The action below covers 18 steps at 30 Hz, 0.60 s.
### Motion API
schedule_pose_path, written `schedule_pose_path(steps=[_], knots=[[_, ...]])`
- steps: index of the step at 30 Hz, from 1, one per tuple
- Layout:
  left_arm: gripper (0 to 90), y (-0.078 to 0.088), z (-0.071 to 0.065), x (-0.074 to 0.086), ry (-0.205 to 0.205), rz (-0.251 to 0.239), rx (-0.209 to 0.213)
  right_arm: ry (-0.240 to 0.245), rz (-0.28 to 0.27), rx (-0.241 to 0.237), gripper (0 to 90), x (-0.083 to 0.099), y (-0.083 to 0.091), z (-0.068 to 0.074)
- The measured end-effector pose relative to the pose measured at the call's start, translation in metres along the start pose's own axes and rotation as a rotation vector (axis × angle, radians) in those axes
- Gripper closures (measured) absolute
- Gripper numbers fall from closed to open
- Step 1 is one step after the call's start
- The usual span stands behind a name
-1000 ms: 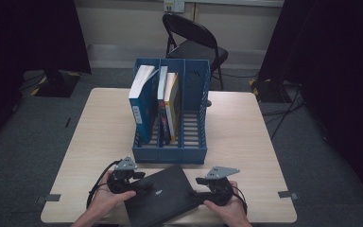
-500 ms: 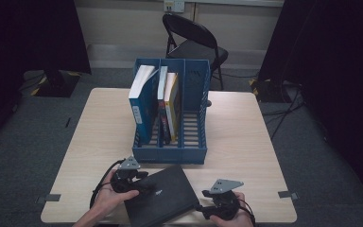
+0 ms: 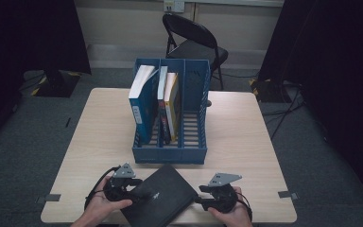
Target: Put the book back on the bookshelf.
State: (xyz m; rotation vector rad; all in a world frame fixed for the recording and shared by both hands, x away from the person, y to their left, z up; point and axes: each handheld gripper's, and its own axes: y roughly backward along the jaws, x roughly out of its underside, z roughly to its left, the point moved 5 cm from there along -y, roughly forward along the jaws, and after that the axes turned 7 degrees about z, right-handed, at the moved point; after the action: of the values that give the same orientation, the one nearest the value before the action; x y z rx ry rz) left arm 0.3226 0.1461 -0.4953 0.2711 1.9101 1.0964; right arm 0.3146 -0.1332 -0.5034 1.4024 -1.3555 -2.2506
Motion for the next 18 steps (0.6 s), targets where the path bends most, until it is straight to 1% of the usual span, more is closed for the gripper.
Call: schedule_pose_path(steps=[3, 6, 10, 12, 13, 14, 15, 16, 18], knots=[[37.8, 0.002, -0.001, 0.003, -0.009, 0.014, 0.007, -0.002, -0.004, 0.015, 53.5, -0.003, -0.002, -0.002], [37.8, 0.005, -0.003, 0.006, -0.013, 0.022, 0.017, 0.014, -0.009, 0.036, 56.4, -0.007, -0.003, -0.005], [37.8, 0.006, -0.005, 0.008, -0.009, 0.032, 0.022, -0.004, -0.013, 0.038, 56.4, -0.012, -0.007, -0.013], [38.0, 0.007, -0.008, 0.01, -0.006, 0.041, 0.024, -0.01, -0.017, 0.049, 58.7, -0.016, -0.009, -0.016], [38.9, 0.007, -0.01, 0.01, 0.0, 0.042, 0.014, -0.02, -0.02, 0.051, 60.5, -0.018, -0.01, -0.019], [38.6, 0.007, -0.011, 0.01, -0.002, 0.042, 0.008, -0.029, -0.022, 0.051, 60.9, -0.02, -0.011, -0.021], [38.6, 0.008, -0.012, 0.01, -0.006, 0.053, 0.006, -0.025, -0.024, 0.058, 61.4, -0.021, -0.013, -0.023], [38.6, 0.008, -0.013, 0.011, -0.012, 0.058, 0.012, -0.028, -0.026, 0.057, 61.9, -0.023, -0.014, -0.024], [38.8, 0.009, -0.014, 0.012, -0.003, 0.055, 0.034, -0.027, -0.028, 0.064, 62.0, -0.026, -0.016, -0.027]])
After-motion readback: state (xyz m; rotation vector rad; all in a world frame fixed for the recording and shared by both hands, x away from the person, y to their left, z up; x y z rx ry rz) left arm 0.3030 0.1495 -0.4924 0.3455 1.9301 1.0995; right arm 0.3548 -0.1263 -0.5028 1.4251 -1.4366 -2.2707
